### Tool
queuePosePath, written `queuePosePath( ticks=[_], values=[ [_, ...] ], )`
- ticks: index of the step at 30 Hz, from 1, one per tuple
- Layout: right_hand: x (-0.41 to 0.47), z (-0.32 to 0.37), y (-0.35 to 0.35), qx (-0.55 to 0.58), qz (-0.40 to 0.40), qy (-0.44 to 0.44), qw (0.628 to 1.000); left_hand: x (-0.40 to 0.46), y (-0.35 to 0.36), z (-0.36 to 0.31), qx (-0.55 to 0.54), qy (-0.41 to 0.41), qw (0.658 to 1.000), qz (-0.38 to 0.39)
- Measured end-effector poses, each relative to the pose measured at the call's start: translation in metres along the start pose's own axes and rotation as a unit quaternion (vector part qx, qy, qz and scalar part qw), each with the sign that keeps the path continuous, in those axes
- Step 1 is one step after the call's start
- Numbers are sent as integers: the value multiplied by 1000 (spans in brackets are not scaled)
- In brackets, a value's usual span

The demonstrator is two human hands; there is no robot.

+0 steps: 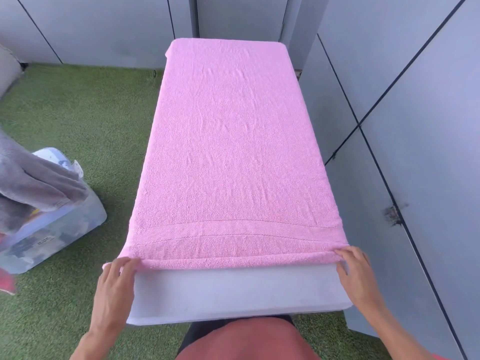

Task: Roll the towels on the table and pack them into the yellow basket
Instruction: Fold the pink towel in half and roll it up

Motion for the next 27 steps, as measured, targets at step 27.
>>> queuePosePath(
  ticks=[27],
  values=[
    [-8,1,-2,-38,-23,42,998,5,-15,-12,9,18,999,30]
  ],
)
Point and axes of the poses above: each hand's wrist, its own x-axis towards the middle knuckle, its own y-axis out of the palm, z = x × y, the point moved 6 cm from there along x, towards the middle knuckle, and after that the axes turned 15 degrees about -y, right-handed, at the moved point
